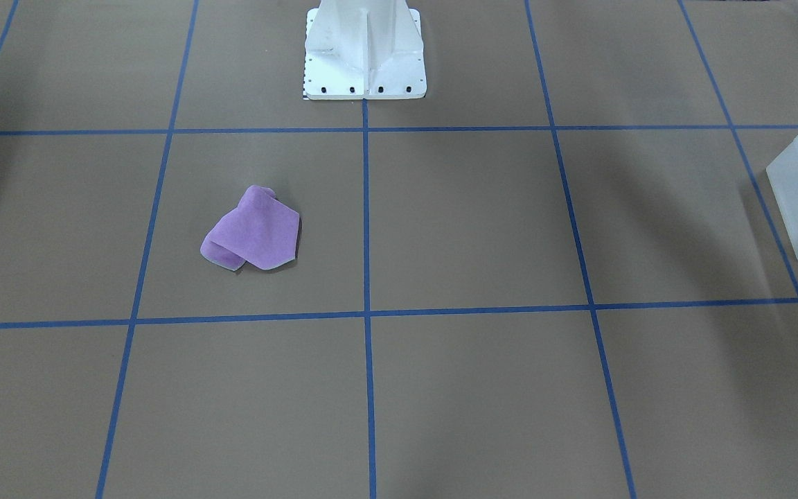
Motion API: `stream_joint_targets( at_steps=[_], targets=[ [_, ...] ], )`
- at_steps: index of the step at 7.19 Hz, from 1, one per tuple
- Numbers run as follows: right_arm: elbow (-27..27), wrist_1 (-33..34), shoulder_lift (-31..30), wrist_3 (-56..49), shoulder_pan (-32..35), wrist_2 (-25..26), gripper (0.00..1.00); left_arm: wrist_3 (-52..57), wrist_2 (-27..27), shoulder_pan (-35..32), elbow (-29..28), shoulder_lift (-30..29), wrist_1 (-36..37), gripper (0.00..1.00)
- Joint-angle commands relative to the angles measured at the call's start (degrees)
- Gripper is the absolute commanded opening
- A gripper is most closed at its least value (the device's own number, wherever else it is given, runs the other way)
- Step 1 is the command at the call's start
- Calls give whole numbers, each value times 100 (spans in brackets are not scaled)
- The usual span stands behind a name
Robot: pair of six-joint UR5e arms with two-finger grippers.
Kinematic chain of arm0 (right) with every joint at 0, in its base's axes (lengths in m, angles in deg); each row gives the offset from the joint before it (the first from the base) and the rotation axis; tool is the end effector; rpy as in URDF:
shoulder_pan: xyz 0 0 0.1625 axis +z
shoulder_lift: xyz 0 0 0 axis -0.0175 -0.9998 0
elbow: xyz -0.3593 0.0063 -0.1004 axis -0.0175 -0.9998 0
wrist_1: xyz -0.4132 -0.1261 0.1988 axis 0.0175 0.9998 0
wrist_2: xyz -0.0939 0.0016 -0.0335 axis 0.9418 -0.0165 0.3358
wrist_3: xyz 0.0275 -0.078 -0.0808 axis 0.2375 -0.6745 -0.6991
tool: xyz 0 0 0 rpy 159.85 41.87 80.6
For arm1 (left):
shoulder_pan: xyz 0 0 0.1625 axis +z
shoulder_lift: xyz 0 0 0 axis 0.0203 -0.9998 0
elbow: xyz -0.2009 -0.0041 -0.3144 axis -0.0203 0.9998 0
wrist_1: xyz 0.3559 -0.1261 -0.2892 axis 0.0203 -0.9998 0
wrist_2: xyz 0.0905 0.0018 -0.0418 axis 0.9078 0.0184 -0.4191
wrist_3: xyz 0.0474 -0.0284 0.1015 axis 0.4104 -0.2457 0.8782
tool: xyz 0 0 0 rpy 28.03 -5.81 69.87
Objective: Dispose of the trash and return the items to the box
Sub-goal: 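Carry the yellow cup with the left gripper into the clear bin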
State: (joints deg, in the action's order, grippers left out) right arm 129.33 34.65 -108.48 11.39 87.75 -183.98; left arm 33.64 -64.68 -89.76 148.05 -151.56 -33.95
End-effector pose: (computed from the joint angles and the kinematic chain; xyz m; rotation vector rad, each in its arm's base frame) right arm 0.0192 -0.5453 0.6443 0.0422 -0.8078 -0.0220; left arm -0.0314 -0.5514 0.7761 0.0922 0.8710 0.2886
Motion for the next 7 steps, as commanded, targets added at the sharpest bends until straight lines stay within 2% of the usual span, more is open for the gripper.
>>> stream_joint_targets(
  at_steps=[1, 2, 3, 4, 5, 6, 7],
  targets=[
    [-18, 7, -11, 0, 0, 1, 100, -27, -5, 62, -26, 19, -9, 0],
    [-27, 7, -11, 0, 0, 10, 100, -26, -4, 71, -44, 19, -9, 5],
    [-27, 7, -11, 9, 0, 10, 100, -9, -4, 88, -122, 19, -18, 28],
    [-27, 7, -11, 9, 0, 10, 100, 0, -4, 89, -132, 19, -27, 44],
    [-18, 7, -11, 9, 0, 10, 100, 17, 13, 80, -132, 19, -62, 84],
    [-10, 7, -11, 17, 0, 1, 100, 26, -22, 80, -97, 27, -201, 98],
    [-1, -2, -3, 96, 0, 1, 100, 26, -257, 62, 86, 36, -159, 98]
  ],
)
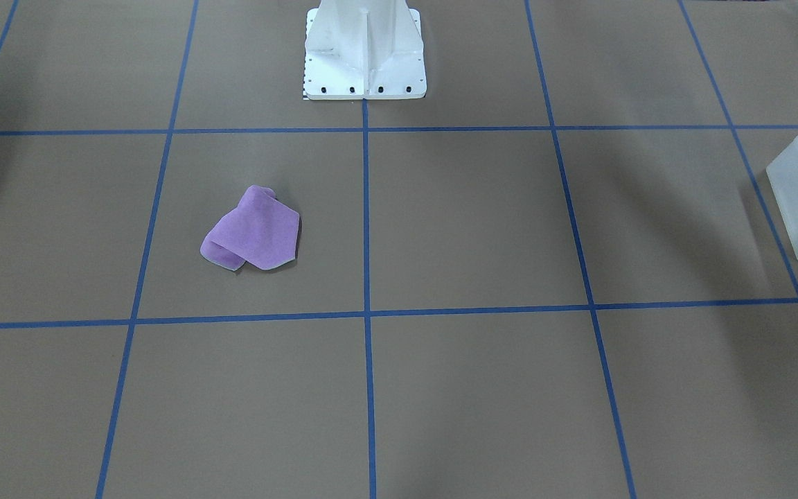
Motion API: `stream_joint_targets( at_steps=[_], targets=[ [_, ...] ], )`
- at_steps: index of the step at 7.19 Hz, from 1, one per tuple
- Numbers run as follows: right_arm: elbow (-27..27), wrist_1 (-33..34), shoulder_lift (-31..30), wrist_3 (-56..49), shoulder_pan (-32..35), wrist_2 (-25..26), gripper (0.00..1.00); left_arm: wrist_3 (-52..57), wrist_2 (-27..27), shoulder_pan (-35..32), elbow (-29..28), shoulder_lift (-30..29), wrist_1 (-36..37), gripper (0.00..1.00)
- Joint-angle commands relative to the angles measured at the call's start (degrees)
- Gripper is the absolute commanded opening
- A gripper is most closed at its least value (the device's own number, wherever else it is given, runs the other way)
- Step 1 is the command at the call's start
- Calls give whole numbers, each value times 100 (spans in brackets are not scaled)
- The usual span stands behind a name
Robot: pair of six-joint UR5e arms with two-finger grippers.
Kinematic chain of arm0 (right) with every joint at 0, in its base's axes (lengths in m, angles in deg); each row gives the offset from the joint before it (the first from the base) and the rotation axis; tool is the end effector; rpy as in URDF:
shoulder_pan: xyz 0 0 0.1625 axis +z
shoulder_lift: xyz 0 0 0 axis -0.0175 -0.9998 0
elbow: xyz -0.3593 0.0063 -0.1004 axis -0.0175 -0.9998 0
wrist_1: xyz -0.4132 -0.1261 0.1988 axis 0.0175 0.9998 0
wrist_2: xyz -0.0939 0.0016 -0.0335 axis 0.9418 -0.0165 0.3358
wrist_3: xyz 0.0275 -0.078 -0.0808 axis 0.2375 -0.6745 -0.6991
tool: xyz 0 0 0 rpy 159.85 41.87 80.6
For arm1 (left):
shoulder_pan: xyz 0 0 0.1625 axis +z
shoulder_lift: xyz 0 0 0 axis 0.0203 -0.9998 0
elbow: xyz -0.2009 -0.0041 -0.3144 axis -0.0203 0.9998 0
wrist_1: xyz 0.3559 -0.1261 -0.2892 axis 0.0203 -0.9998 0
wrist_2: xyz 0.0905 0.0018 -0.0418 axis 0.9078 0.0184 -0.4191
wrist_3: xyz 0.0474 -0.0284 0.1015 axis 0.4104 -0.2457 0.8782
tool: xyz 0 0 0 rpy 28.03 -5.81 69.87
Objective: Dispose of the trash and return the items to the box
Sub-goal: 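Release the cup in the bin while the right arm starts reaching in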
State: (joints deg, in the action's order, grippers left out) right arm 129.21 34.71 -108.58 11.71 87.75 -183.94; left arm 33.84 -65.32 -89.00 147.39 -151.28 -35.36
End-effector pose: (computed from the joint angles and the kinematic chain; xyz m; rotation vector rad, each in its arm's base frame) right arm 0.0193 -0.5442 0.6466 0.0354 -0.8069 -0.0147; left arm -0.0234 -0.5478 0.7814 0.0971 0.8820 0.3071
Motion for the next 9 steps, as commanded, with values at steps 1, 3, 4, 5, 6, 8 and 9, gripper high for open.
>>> stream_joint_targets(
  at_steps=[1, 3, 4, 5, 6, 8, 9],
  targets=[
    [11, -7, 16, 73, 0, -12, 100, -11, -273, -49, 503, 17, 78, 98],
    [20, -7, 16, 73, 0, -3, 100, -3, -274, -110, 864, -44, 499, 98],
    [20, -16, 60, 230, -35, -12, 100, -168, -239, -119, 1502, 8, 1023, 98],
    [72, -225, 69, 493, -192, -12, 100, -796, -221, -67, 2248, 0, 1507, 98],
    [72, -862, 60, 1339, -481, -21, 100, -1446, -256, 125, 2629, -9, 1503, 98],
    [160, -2592, 69, 3429, -1436, 40, 100, -2608, -221, 748, 3351, -9, 1494, 98],
    [656, -2670, 60, 4179, -2007, 276, 100, -2683, -221, 759, 3406, 0, 1355, 98]
  ],
)
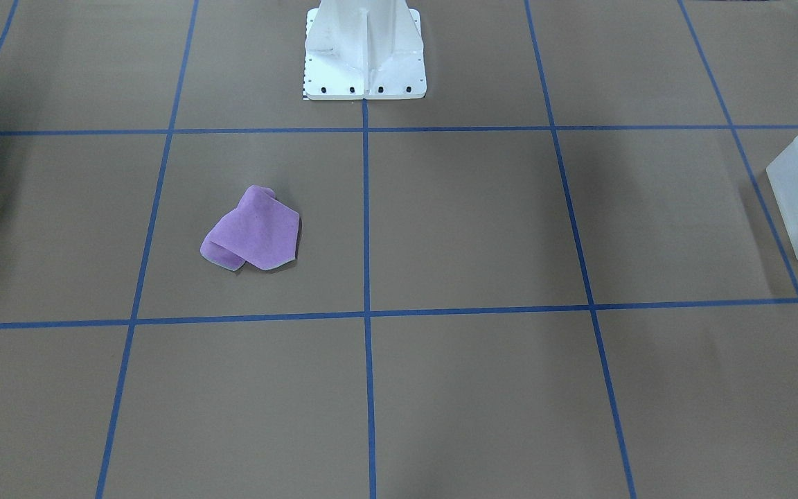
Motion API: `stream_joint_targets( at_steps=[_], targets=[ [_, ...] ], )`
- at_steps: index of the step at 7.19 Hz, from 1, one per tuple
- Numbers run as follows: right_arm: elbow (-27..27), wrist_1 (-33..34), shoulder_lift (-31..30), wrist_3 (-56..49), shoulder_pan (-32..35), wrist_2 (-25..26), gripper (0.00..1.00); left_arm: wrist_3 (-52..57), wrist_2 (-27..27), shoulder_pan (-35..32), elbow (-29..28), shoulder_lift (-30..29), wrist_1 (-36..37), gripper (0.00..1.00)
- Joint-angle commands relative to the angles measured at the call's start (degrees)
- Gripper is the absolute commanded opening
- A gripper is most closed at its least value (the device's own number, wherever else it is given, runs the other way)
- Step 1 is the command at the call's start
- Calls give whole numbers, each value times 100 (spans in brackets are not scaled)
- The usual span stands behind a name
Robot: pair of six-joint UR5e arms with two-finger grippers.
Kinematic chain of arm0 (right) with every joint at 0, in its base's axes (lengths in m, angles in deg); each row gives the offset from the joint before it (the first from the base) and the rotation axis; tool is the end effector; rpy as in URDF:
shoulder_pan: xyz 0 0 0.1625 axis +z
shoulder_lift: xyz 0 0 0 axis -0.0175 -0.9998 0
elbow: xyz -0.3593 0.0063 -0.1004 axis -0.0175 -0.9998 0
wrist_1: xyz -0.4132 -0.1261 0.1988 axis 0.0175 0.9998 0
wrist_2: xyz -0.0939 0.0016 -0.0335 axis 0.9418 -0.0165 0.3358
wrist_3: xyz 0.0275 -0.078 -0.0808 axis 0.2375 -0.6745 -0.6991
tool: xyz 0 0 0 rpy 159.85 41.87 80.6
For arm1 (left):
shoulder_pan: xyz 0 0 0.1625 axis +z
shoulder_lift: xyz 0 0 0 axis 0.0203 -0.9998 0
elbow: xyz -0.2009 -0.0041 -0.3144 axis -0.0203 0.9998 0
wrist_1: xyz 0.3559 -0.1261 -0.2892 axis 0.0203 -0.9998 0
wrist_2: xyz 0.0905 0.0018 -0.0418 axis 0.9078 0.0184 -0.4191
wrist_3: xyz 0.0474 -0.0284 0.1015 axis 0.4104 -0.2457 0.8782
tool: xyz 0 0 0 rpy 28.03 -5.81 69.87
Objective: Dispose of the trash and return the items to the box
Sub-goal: 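Release the cup in the bin while the right arm starts reaching in, then reach the right gripper to the lavender cloth and pinch it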
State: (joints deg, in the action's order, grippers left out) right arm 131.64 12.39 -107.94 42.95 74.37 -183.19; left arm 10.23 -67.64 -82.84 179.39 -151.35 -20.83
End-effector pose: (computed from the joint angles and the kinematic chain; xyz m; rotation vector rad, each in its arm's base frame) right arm -0.1136 -0.5592 0.5707 0.1167 -0.9157 0.0998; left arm 0.0447 -0.5901 0.4939 0.1454 0.9441 0.1633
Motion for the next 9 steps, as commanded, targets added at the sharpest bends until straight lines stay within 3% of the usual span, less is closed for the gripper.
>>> stream_joint_targets(
  at_steps=[1, 3, 4, 5, 7, 9],
  targets=[
    [845, -439, -22, 1750, -1171, 421, 100, -522, 10, 143, 223, 6, -395, 98],
    [1565, -413, -22, 2700, -2329, 1025, 100, -917, 10, 178, 215, 33, -591, 97],
    [2231, 344, 117, 3272, -3093, 1517, 99, -920, 19, 178, 215, 41, -591, 97],
    [2481, 1387, 762, 3582, -3274, 1696, 99, -928, 28, 178, 232, 42, -591, 97],
    [2432, 1898, 1601, 5643, -3846, 2013, 92, -946, 299, 161, 355, 50, -591, 97],
    [2274, 1890, 1691, 6087, -3883, 2049, 91, -946, 353, 143, 469, 111, -591, 97]
  ],
)
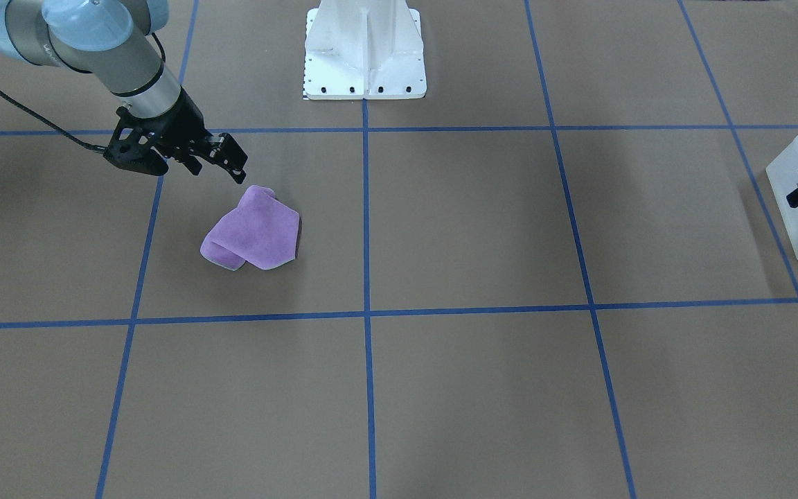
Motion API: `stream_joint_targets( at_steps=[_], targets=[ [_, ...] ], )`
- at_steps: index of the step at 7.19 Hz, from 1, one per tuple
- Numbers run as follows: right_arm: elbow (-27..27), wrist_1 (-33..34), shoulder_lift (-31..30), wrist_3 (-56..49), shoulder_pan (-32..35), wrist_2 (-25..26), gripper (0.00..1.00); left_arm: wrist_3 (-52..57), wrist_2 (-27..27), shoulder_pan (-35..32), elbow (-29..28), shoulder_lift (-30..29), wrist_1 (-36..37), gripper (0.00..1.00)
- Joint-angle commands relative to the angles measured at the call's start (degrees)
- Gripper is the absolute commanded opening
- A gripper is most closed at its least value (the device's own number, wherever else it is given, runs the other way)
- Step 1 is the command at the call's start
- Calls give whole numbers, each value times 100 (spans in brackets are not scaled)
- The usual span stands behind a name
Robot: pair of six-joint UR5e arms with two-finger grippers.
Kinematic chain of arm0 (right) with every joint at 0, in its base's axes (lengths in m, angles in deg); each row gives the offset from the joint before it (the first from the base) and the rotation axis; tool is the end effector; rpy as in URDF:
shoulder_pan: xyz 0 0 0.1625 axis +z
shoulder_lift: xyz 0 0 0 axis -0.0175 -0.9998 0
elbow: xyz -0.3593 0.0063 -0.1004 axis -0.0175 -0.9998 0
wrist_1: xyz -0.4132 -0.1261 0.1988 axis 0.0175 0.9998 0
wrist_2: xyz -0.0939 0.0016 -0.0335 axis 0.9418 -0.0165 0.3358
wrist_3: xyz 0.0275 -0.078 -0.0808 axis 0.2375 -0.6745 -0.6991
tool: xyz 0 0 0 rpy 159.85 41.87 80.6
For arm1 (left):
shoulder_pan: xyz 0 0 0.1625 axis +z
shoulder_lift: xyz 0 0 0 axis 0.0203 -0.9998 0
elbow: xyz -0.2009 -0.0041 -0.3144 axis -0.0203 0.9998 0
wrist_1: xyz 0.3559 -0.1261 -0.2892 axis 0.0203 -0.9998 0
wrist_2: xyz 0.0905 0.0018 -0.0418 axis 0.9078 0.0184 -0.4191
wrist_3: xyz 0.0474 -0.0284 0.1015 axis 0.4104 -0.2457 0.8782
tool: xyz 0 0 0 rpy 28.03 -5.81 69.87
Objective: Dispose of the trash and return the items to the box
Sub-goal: 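Reach the right gripper to the lavender cloth and pinch it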
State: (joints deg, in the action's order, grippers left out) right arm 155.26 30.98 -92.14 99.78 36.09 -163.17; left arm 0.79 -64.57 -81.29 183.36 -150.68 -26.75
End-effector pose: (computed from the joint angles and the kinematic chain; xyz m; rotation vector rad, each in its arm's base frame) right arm -0.4376 -0.4101 0.2351 -0.1478 -0.9730 0.4084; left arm 0.0564 -0.5865 0.4538 0.2168 0.9256 0.0985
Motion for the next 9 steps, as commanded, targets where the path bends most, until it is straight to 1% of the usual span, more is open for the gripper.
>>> stream_joint_targets(
  at_steps=[1, 2, 3, 4, 5, 7, 9],
  targets=[
    [-219, 31, 208, 607, -55, 64, 90, -28, 212, -3, 421, 341, 1, 97],
    [-412, -12, 313, 626, -46, 64, 90, -115, 310, 5, 685, 510, 9, 97],
    [-562, -39, 357, 618, -64, 73, 89, -116, 319, 5, 697, 520, 10, 97],
    [-851, -48, 575, 609, -73, 73, 87, -108, 319, 5, 706, 529, 10, 97],
    [-1019, -48, 699, 618, -99, 73, 83, -108, 319, 5, 714, 529, 10, 97],
    [-986, -56, 648, 539, -82, 29, 0, -90, 319, 5, 723, 573, 1, 97],
    [-968, -48, 639, 399, -20, -24, 0, -90, 311, 5, 732, 582, 1, 97]
  ],
)
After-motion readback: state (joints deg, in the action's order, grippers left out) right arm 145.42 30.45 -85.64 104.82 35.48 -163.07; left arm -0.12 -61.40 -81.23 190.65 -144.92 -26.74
